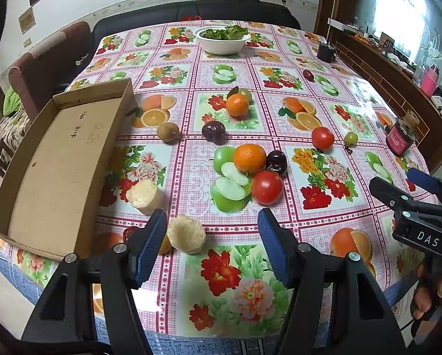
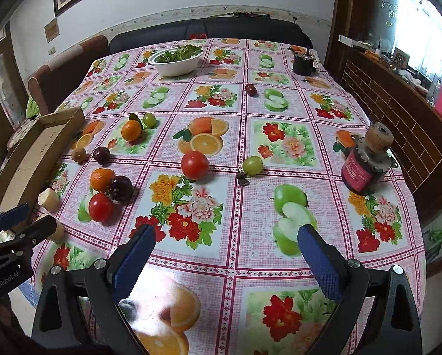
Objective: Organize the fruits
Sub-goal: 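Grasp a red tomato with the left tool while the right tool grasps another tomato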
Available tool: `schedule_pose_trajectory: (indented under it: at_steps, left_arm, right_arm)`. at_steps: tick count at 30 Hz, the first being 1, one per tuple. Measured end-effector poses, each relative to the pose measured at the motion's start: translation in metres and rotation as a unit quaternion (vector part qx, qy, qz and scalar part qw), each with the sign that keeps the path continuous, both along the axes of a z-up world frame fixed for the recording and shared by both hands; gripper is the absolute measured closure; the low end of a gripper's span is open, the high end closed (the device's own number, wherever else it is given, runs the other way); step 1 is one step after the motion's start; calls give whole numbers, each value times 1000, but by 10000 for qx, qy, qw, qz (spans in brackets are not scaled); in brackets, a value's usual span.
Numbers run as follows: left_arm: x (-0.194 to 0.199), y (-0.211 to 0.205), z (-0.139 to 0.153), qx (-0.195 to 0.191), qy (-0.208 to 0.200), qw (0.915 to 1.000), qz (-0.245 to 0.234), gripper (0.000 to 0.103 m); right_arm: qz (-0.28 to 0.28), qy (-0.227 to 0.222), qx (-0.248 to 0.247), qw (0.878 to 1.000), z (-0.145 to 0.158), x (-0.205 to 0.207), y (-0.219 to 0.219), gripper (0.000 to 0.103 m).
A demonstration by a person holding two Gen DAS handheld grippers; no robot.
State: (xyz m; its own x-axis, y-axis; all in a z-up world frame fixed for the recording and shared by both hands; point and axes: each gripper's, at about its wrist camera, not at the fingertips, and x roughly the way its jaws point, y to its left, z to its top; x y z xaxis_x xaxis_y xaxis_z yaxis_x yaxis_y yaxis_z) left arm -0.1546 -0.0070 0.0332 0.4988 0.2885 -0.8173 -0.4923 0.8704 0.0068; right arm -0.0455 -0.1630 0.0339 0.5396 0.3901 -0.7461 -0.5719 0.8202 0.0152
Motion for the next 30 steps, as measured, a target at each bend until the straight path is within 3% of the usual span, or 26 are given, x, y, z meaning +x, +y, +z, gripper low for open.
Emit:
schedule_pose_trajectory:
  at_steps: [11,17,27,29,30]
  left_arm:
    - [19,-3,-13,-217,162,9995,-167,40]
    - [34,1,-12,-449,37,9984,-332,40]
    - [66,0,-35,-828,243,9948,-532,41]
    - [69,1,-40,-833,241,9949,-515,46]
    - [70,1,-40,-782,238,9953,-520,54]
  right_arm:
    - [18,97,106,9999,-8,12,-5,6]
    - [152,332,298,9989,-18,31,-8,25]
    - [363,597,576,9959,-29,63,7,33]
    - [391,703,594,9950,-32,71,14,40]
    - [449,760,656,9939,-33,75,18,41]
